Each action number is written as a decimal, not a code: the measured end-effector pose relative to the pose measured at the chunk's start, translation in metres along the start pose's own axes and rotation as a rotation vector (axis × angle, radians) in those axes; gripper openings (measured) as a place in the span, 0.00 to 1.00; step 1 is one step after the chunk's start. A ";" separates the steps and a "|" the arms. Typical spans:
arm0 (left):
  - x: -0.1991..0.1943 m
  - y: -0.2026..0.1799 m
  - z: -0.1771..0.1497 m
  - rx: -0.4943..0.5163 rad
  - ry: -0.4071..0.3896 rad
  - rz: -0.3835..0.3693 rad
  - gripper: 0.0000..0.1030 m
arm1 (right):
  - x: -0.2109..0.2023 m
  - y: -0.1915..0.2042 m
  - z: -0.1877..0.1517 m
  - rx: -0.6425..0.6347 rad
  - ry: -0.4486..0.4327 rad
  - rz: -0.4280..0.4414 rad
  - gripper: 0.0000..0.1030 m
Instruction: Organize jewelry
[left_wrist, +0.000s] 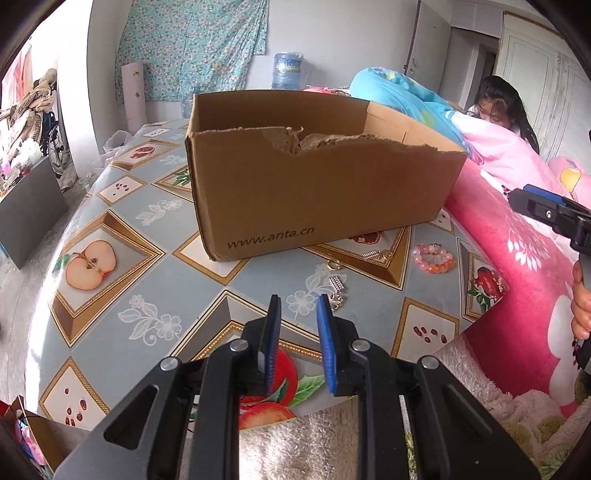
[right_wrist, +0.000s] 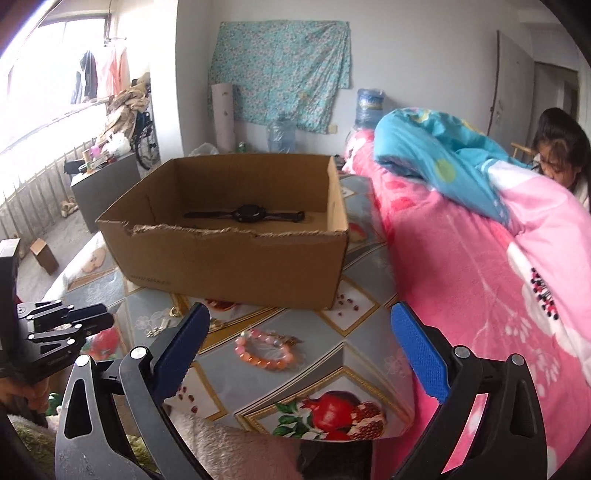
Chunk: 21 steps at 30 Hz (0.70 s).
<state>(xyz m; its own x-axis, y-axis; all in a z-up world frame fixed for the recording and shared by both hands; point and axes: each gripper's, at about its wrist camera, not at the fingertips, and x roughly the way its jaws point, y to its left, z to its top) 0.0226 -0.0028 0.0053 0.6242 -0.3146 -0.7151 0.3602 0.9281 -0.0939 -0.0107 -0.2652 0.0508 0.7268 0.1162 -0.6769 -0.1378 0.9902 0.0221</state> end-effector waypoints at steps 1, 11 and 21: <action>0.002 -0.001 0.000 0.007 0.004 0.001 0.19 | 0.009 0.007 -0.002 -0.003 0.036 0.023 0.80; 0.008 -0.014 -0.004 0.109 -0.008 -0.014 0.19 | 0.061 0.038 -0.004 -0.008 0.220 0.112 0.36; 0.023 -0.024 0.002 0.154 0.003 -0.059 0.19 | 0.085 0.065 -0.012 -0.023 0.300 0.260 0.15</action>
<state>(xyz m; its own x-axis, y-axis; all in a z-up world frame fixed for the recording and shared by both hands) 0.0292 -0.0329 -0.0076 0.5970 -0.3673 -0.7132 0.4983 0.8665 -0.0291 0.0339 -0.1921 -0.0143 0.4374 0.3320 -0.8357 -0.3087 0.9283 0.2072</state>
